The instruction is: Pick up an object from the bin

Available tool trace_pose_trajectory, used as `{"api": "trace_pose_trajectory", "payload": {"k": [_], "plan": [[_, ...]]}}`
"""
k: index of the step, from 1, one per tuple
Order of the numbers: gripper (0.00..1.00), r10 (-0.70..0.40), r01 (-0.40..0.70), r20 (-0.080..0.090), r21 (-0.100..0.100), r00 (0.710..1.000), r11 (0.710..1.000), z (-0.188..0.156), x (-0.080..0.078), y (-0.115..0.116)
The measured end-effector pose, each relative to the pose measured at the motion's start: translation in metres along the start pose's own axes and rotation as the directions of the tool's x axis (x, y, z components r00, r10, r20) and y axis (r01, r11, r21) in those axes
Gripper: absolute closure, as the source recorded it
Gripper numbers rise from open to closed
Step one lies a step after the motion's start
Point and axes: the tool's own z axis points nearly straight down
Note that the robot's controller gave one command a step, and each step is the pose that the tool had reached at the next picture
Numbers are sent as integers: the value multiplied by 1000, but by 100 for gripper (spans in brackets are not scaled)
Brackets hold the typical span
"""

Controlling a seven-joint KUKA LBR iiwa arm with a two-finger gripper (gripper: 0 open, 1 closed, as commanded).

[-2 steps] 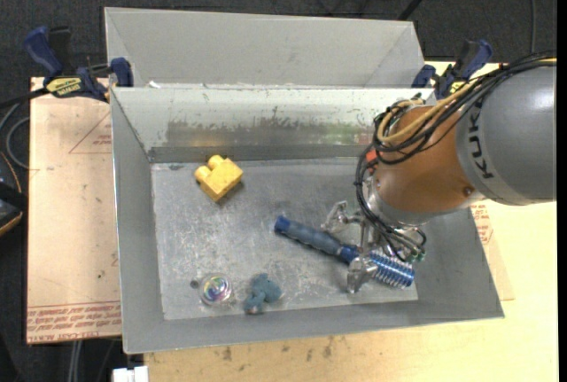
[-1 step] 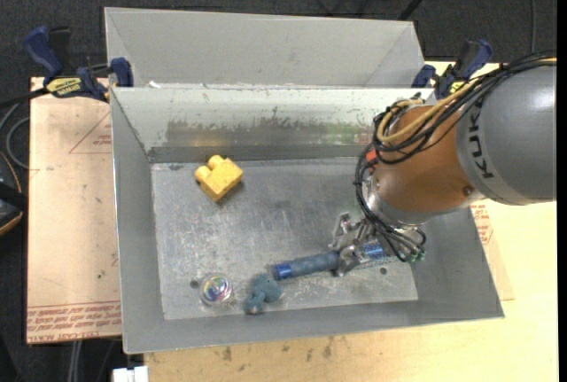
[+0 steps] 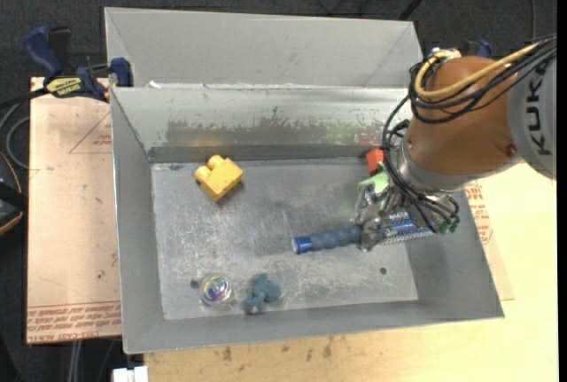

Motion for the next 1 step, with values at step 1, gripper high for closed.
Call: {"api": "trace_pose_trajectory", "payload": {"k": [1], "plan": [[100, -12, 12, 2, 0, 1000, 1000, -96, -8, 12]]}}
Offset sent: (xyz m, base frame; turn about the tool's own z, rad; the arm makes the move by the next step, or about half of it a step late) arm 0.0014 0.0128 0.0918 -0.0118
